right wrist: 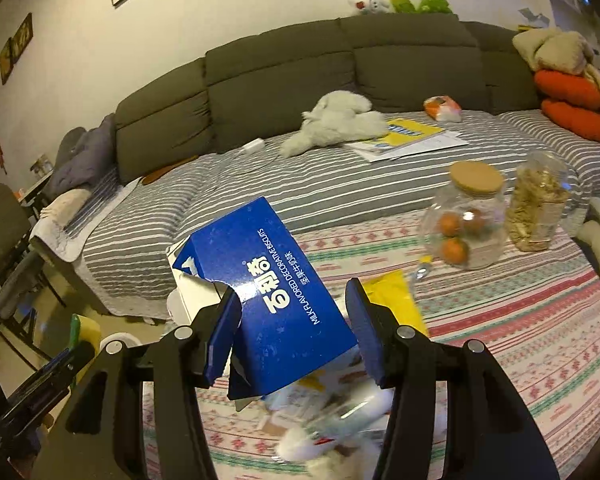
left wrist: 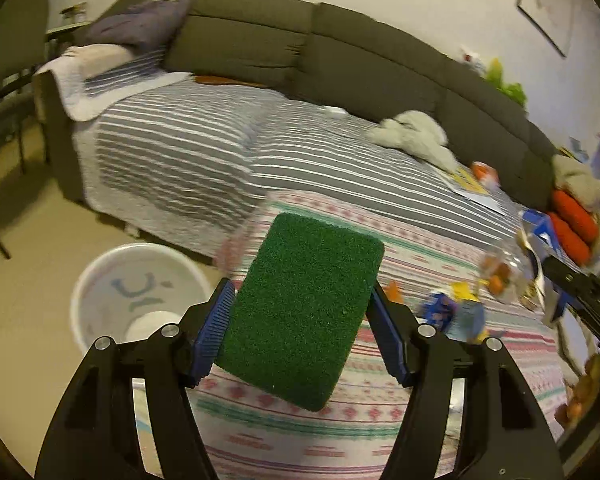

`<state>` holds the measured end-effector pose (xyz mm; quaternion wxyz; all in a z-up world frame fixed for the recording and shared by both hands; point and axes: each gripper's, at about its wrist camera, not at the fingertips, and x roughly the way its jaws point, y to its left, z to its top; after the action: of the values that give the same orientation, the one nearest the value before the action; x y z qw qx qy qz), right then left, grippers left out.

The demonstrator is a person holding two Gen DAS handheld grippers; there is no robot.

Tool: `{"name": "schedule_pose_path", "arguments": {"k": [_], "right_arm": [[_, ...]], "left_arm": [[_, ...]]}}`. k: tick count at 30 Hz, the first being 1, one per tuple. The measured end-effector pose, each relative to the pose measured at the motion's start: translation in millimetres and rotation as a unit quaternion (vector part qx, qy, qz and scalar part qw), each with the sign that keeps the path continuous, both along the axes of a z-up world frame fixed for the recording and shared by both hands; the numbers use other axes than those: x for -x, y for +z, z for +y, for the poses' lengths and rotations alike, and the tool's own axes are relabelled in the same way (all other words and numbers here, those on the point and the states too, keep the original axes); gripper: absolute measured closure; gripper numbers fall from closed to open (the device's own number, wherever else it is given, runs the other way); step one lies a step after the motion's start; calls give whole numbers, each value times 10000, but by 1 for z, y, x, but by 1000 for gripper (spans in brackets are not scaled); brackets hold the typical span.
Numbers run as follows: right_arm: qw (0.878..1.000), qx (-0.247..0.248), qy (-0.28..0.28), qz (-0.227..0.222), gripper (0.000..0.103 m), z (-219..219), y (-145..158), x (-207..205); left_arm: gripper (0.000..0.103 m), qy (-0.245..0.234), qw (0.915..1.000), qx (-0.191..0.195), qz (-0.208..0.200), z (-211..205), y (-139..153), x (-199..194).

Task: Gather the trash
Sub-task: 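Carry the sponge and tissue box in both tools toward the white bin, then open the left tool over the bin dropping the sponge while the right tool drops the tissue box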

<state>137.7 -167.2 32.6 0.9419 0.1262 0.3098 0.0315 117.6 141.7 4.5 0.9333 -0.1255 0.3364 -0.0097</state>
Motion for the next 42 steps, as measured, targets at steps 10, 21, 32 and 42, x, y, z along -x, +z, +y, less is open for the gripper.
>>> {"name": "schedule_pose_path", "arguments": {"k": [10, 21, 32, 42], "right_arm": [[9990, 173, 414, 53, 50, 64, -8, -3], [9927, 610, 1021, 209, 50, 150, -36, -6], [9827, 639, 1673, 472, 50, 246, -69, -14], [9739, 791, 2034, 618, 49, 303, -85, -24]], "left_arm": [[37, 932, 9949, -257, 293, 77, -13, -7], [17, 1564, 9873, -138, 244, 128, -3, 7], [12, 2147, 9760, -355, 33, 166, 20, 29], [12, 2471, 9687, -257, 12, 197, 26, 40]]}}
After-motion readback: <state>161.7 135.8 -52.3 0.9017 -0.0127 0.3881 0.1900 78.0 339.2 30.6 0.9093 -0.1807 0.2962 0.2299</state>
